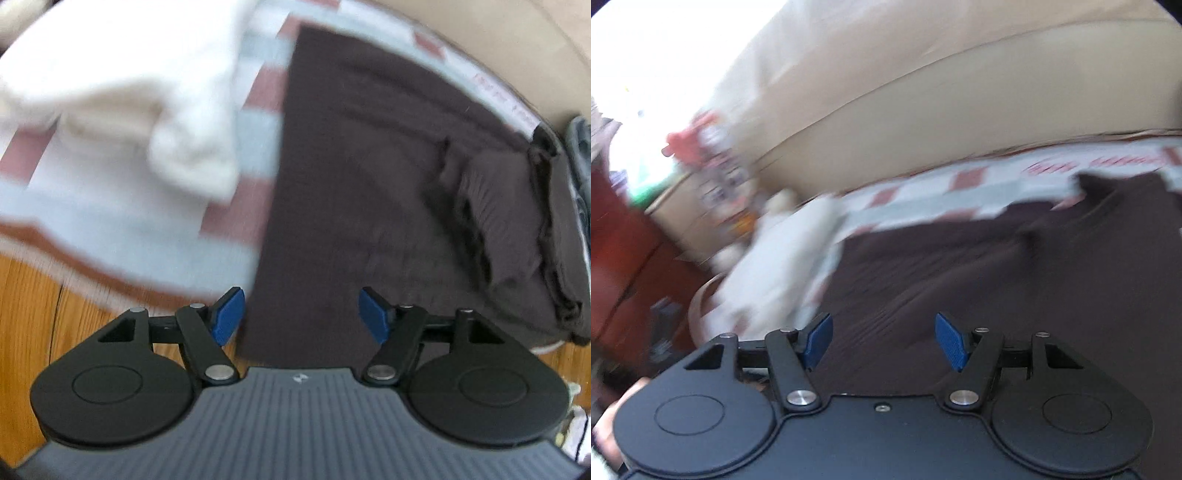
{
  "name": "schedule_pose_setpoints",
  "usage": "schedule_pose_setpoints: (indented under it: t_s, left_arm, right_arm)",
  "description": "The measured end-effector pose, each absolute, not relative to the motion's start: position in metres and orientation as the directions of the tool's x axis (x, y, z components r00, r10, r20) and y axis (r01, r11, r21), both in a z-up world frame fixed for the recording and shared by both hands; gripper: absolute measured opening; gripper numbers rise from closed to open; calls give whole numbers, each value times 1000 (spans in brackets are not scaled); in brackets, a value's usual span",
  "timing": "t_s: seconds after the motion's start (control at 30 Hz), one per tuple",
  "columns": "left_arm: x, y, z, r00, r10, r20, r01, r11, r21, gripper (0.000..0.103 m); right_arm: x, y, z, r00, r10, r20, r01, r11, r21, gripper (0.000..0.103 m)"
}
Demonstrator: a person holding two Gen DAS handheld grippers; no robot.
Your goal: Fold clothes
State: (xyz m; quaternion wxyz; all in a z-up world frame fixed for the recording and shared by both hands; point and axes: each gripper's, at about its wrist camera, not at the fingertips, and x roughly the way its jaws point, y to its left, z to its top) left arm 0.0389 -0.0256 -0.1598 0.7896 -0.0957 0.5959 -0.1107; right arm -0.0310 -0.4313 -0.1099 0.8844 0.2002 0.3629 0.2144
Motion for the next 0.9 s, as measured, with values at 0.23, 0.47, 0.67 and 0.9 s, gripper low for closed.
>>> schedule_pose_setpoints:
  t_s: [0.23,0.47,0.67,0.9]
  left_arm:
    - [20,-27,-167,256,-254,-933,32,967,-254,68]
    - [23,-28,-181,259,-234,-937,-46,966,-254,66]
    - [17,-35,-164,345,-244,-906,9,967,-256,10]
    - [14,-74,-99,480,-331,-812,229,941,-249,10]
  right_arm:
    - [-58,-366,-118,608,464,-644,-360,884,298,68]
    - [-67,-344,-122,612,392,-687,-426,895,131,68]
    - [-70,-346,-125,629,341,-698,-406,910,79,68]
    - [-76,-331,-111,605,501,-618,-517,838,174,68]
